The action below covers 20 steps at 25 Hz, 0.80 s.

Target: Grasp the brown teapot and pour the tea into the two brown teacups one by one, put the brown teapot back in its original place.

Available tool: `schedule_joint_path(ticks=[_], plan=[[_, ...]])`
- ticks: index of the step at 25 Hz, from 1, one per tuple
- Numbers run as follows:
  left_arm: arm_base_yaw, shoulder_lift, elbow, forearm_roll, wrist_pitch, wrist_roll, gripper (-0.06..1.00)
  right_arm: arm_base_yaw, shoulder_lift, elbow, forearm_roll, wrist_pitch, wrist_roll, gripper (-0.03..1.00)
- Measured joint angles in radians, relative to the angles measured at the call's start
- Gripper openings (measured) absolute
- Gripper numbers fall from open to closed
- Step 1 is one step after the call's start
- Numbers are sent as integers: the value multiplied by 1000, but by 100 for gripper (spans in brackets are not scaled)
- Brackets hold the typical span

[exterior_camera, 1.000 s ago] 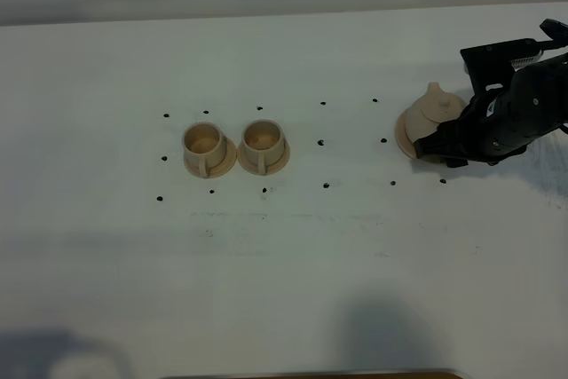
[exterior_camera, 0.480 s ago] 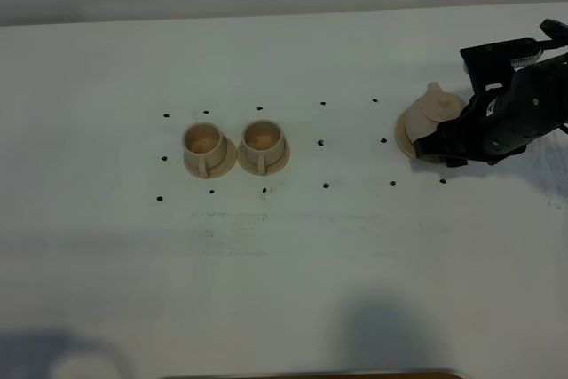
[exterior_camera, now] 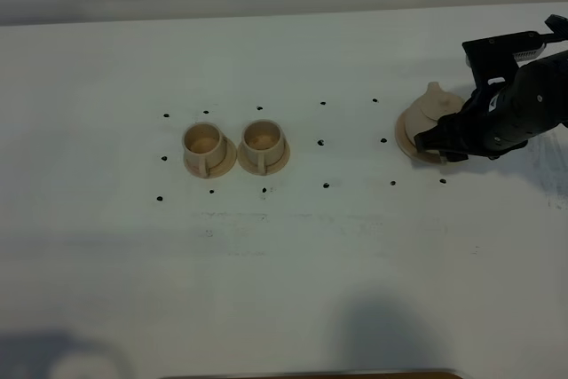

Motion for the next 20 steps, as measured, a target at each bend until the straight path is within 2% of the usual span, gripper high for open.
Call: schedule_joint_path(ticks=[7,11,16,20], plan=[[0,0,0,0,0,0,50,0,0,0,0,-5,0,43],[0,0,0,0,0,0,50,0,0,0,1,-5,0,32],[0,0,0,0,0,0,50,0,-4,0,0,-6,-8,9],[0,0,0,0,0,0,50,0,-4,0,0,-6,-20,8]])
